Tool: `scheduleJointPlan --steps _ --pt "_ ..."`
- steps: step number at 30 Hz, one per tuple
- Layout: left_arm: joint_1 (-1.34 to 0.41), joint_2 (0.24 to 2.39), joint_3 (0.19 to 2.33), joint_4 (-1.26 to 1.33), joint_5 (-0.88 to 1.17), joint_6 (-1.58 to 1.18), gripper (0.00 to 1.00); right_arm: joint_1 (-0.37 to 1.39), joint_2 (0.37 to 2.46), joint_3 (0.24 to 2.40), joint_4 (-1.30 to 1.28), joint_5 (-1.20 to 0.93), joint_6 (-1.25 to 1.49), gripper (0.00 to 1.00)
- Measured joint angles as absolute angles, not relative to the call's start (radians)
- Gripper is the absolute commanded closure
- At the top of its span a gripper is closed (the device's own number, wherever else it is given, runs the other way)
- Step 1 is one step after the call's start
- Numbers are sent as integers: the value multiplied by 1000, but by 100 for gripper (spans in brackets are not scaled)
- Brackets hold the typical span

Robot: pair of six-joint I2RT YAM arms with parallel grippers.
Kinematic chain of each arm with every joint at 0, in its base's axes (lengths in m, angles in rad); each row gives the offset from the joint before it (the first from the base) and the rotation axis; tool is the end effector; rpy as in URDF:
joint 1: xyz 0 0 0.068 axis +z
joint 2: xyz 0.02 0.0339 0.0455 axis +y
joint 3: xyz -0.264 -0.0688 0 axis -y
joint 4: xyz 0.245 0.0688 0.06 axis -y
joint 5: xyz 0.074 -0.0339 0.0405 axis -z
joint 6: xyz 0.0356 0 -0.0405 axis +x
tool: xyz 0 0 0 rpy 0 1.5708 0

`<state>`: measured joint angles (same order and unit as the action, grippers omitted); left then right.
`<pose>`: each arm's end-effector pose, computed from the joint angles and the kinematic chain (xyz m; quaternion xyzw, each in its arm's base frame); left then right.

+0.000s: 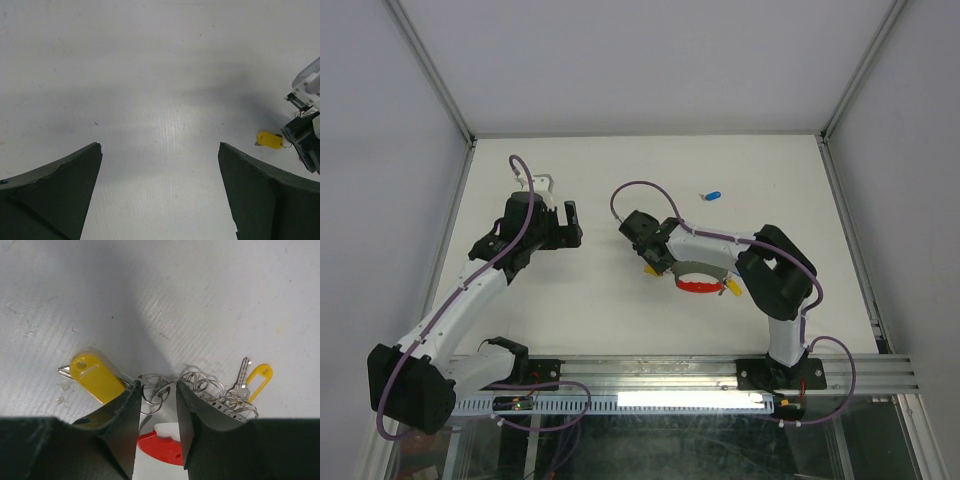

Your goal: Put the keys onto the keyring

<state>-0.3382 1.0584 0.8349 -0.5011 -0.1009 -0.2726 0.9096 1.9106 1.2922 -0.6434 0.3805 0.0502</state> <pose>0.2132 -0.0712 0.2753 0.0092 0.9109 -0.0794 0.4049 0.2407 0.2878 0.1673 -0.3778 0.8942 -0.0960 0.2203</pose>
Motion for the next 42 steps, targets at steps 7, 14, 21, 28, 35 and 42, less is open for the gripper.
scheduleJointPlan --steps 7,14,21,28,35,42 --pt "-338 1061 835 -501 -99 -273 1 910 1911 1292 -646 406 51 66" --pt "-338 1061 835 -501 -99 -273 1 908 1911 1301 -649 440 58 69" --pt "-338 1061 835 -501 -99 -272 1 900 1911 1306 -649 473 80 71" --pt "-338 1061 835 -501 -99 -272 1 873 1911 1306 -649 488 103 72" --pt "-338 1061 835 -501 -99 -272 1 849 1910 1306 -648 485 127 68" --pt "-338 1061 835 -501 -99 -272 1 817 1899 1306 -648 482 150 64"
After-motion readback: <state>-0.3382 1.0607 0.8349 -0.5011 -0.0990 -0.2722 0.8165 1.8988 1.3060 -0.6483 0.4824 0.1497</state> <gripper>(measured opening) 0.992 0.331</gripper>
